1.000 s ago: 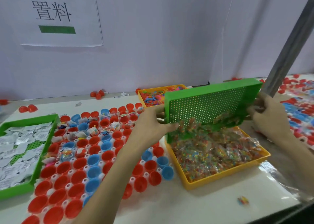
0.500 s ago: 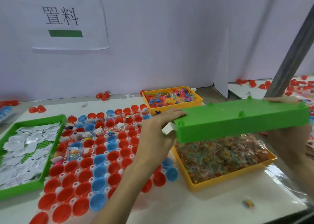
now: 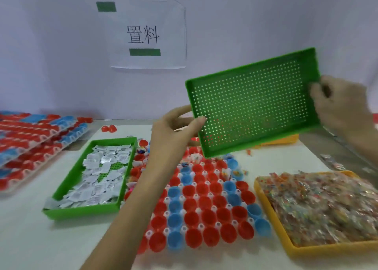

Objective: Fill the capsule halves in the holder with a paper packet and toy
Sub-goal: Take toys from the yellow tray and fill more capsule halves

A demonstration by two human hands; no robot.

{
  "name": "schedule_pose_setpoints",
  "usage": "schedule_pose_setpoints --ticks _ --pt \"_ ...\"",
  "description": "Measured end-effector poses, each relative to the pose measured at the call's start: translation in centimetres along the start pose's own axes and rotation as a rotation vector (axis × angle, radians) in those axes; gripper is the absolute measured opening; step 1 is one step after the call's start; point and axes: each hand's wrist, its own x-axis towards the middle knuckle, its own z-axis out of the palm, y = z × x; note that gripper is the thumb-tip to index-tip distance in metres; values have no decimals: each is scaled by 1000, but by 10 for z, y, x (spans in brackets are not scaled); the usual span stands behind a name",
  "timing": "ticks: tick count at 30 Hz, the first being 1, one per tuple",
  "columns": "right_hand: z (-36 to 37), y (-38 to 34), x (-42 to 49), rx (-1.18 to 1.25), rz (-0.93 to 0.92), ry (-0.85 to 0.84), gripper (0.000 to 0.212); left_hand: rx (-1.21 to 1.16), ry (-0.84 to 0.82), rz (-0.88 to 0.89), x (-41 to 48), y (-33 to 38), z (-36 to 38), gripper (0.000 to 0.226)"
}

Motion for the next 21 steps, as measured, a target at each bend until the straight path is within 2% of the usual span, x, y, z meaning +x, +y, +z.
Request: schedule_pose_setpoints --ticks 3,6,9,12,16,21 --pt "46 -35 21 -8 20 -236 43 8 68 -159 11 -2 -28 38" --pt "86 -59 35 26 146 -548 34 127 36 -320 33 -3 -64 46" --pt "127 -76 46 128 318 -842 18 -46 -38 -475 64 -2 -97 29" --pt "164 -85 55 264 406 -1032 20 -130 21 -560 95 -10 -117 20" --pt "198 -92 72 396 522 -1143 25 -123 77 -652 131 -31 -134 38" --pt "223 -94 81 295 562 -1214 31 34 8 -775 154 -57 -137 27"
